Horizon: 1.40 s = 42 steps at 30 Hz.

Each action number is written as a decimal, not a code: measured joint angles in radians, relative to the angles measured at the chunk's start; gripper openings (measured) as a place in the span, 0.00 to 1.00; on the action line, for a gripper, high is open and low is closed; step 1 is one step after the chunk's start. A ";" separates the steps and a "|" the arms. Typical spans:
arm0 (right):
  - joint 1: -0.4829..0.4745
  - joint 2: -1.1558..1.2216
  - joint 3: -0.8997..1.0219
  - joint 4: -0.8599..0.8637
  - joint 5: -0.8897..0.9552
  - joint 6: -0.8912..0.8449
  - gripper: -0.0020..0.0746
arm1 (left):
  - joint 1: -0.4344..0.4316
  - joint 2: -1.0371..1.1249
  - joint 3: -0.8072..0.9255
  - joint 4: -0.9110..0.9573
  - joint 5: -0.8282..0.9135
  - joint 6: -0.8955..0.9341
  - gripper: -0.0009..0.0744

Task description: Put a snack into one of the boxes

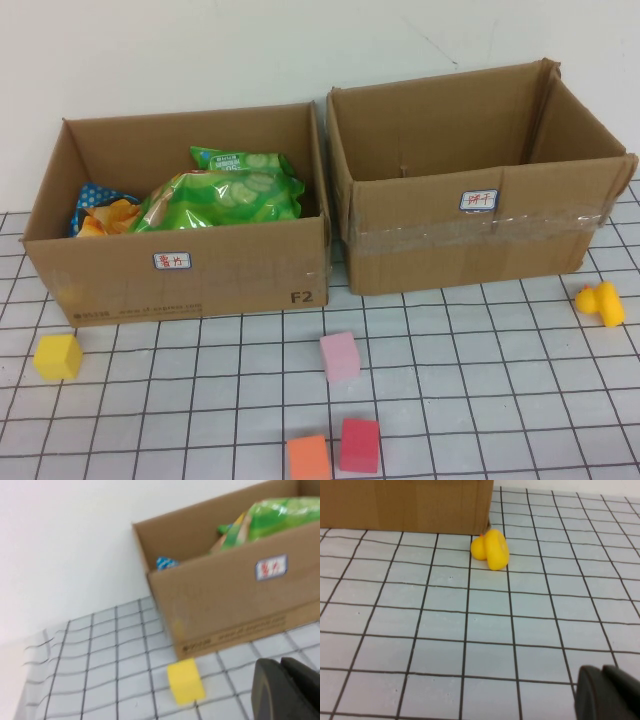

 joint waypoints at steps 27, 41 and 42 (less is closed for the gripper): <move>0.000 0.000 0.000 0.000 0.000 0.000 0.02 | 0.024 -0.209 0.113 0.072 0.265 -0.394 0.01; 0.000 0.000 0.000 0.000 0.000 0.000 0.02 | 0.024 -0.209 0.112 0.119 0.267 -0.435 0.01; 0.000 0.000 0.000 0.000 0.000 0.000 0.02 | 0.024 -0.209 0.112 0.120 0.267 -0.435 0.01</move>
